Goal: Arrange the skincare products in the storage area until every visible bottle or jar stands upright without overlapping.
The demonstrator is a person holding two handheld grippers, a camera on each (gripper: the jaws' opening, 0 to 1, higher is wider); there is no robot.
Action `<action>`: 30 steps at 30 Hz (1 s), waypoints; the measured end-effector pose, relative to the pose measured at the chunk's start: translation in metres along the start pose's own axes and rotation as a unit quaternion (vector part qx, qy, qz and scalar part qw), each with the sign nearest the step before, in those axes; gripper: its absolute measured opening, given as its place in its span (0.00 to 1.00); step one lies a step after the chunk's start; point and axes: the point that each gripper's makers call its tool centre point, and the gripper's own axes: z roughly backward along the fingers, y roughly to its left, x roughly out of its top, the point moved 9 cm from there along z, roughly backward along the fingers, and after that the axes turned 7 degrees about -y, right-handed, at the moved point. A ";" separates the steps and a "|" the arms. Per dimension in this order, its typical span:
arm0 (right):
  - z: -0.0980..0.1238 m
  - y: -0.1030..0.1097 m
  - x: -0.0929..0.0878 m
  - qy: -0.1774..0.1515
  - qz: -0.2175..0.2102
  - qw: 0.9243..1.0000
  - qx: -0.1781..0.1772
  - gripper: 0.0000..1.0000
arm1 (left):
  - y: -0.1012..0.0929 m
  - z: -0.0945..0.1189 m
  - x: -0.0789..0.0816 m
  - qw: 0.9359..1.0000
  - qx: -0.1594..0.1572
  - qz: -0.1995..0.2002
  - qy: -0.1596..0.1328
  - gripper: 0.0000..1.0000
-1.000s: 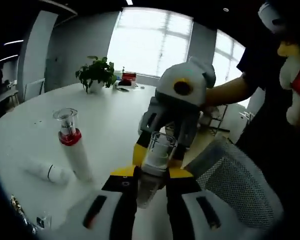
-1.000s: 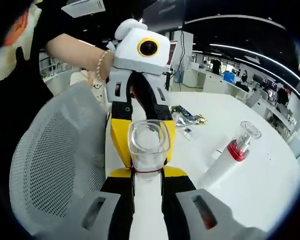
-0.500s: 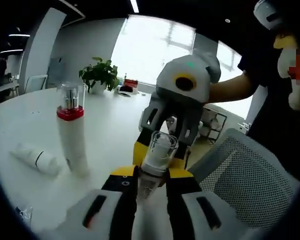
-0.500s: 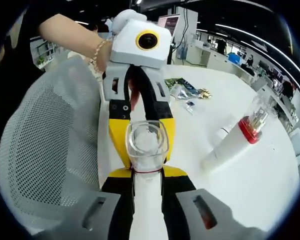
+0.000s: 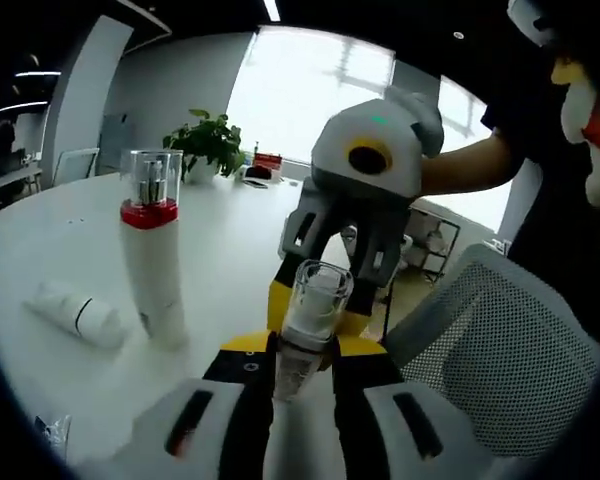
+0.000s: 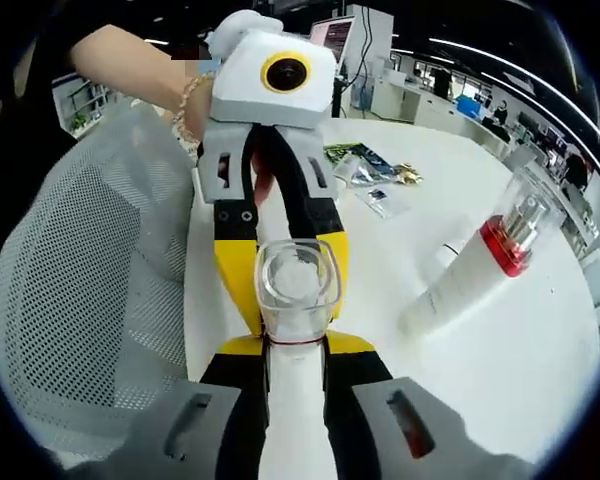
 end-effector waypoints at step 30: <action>-0.008 -0.066 -0.009 -0.033 -0.027 0.999 -0.008 0.20 | 0.056 -0.013 0.013 0.999 0.036 0.004 0.001 0.15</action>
